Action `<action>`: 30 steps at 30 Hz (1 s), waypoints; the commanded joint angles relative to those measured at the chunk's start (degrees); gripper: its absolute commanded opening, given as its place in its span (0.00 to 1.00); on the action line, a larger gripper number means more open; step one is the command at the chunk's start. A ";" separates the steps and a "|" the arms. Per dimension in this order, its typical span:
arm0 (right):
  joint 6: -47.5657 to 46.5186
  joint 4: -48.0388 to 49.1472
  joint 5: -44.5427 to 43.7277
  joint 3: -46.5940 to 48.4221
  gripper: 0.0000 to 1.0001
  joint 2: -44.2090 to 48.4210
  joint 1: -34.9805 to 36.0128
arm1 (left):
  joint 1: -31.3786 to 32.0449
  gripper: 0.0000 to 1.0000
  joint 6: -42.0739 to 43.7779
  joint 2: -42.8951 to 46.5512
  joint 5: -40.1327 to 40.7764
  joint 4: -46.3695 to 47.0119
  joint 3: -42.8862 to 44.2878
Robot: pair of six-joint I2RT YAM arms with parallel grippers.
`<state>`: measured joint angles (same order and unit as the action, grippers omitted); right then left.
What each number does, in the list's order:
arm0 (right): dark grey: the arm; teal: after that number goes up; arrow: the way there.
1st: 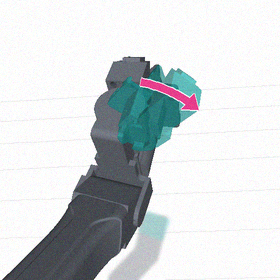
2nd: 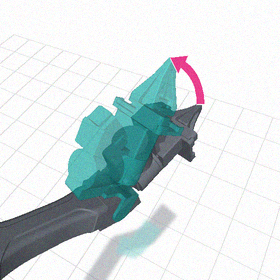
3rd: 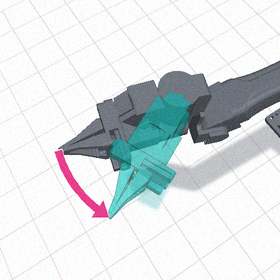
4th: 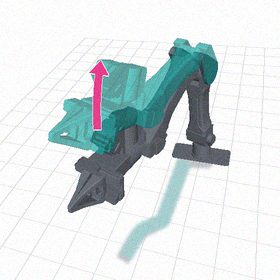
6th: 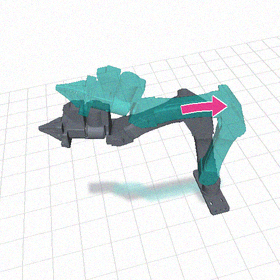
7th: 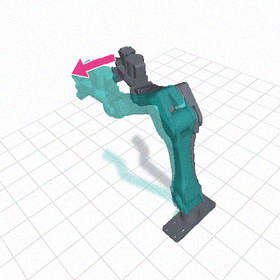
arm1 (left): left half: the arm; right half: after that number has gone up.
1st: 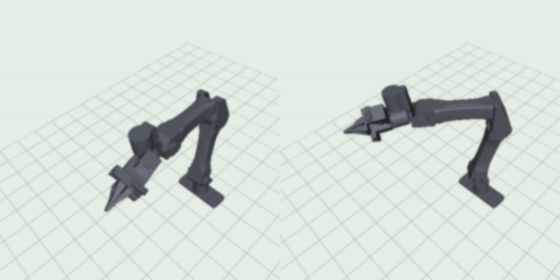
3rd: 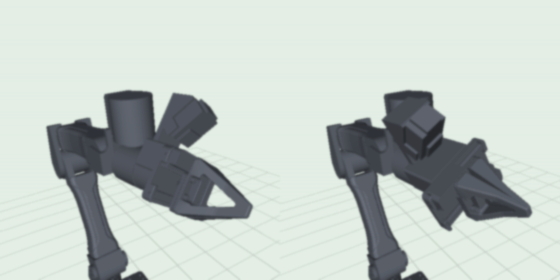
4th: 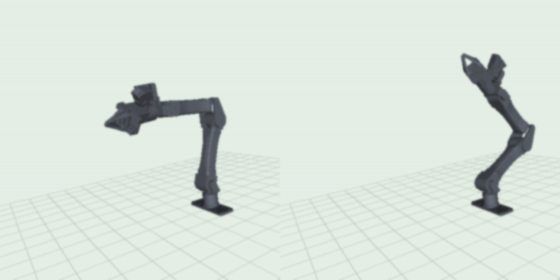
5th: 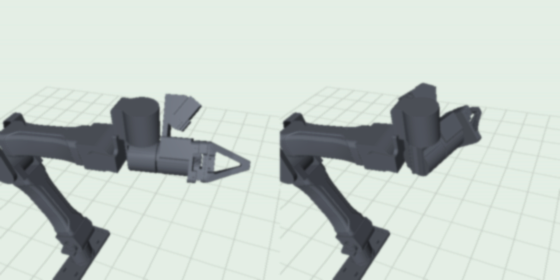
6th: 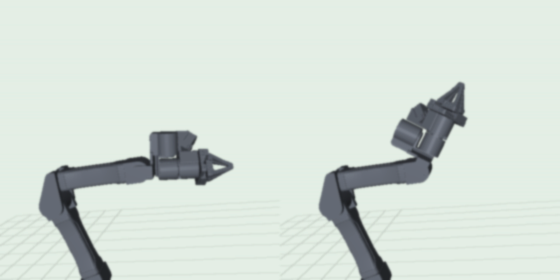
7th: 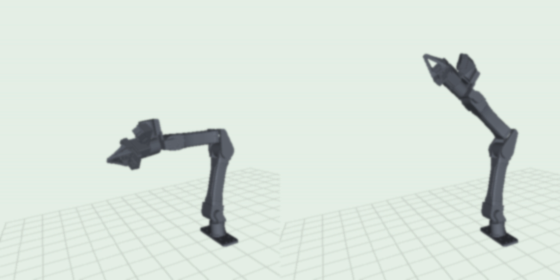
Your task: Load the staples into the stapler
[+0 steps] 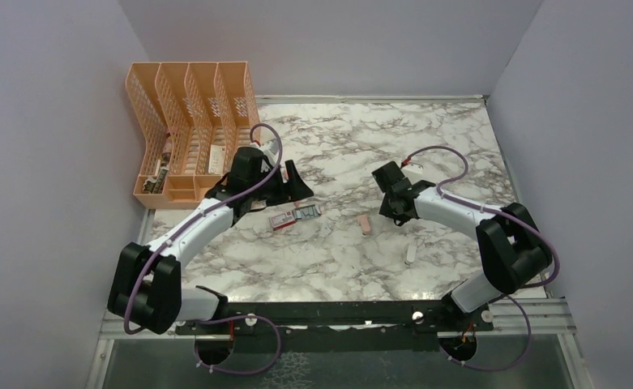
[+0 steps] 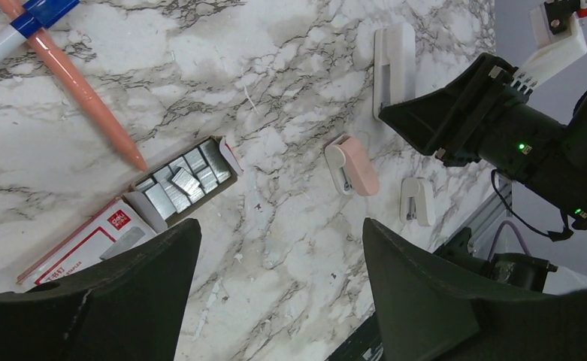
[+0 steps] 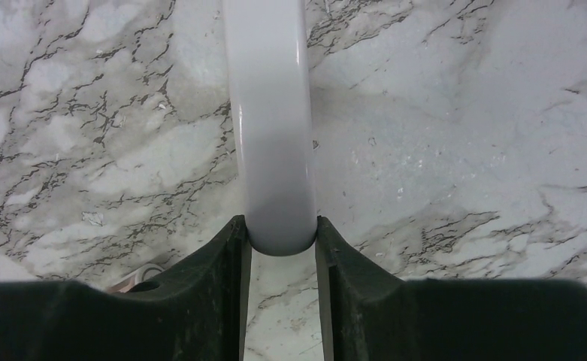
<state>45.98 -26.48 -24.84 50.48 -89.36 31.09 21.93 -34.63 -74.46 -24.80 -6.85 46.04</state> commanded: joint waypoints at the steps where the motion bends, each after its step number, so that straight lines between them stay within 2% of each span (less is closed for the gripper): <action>1: -1.29 2.12 -0.61 0.94 0.35 -0.19 -0.76 | 1.53 0.81 -0.38 -2.17 1.32 2.18 2.30; 3: -1.50 1.50 -1.05 1.44 0.45 -0.04 -0.85 | 1.91 0.83 -0.46 -3.17 1.63 2.39 2.75; 5: -2.15 1.38 -1.26 1.80 0.51 0.26 -0.79 | 2.22 0.86 -0.51 -3.69 2.00 2.46 3.14; 9: -4.34 3.08 -0.99 1.65 0.51 0.98 -0.85 | 2.41 0.87 -0.61 -4.51 2.47 2.97 3.26; 14: -6.29 4.36 -0.57 1.53 0.43 0.48 -0.86 | 2.67 0.87 -0.96 -4.90 2.44 3.56 2.68; 18: -7.67 5.22 0.24 1.61 0.27 1.00 -0.90 | 3.34 0.85 -1.54 -5.44 2.14 4.72 2.32; 20: -10.23 7.20 4.33 1.87 0.19 2.17 -0.94 | 4.03 0.83 -2.46 -6.02 1.60 6.44 2.07; 23: -12.56 11.84 13.66 1.42 0.16 4.70 -0.94 | 5.59 0.79 -4.52 -7.71 0.82 11.03 1.58; 30: -7.24 14.57 28.34 5.80 0.12 2.12 -0.95 | 8.30 0.66 -10.92 -13.26 2.56 24.40 0.27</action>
<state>36.16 -17.28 -7.73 52.82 -86.19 30.30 29.08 -40.51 -85.14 -23.53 6.28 47.35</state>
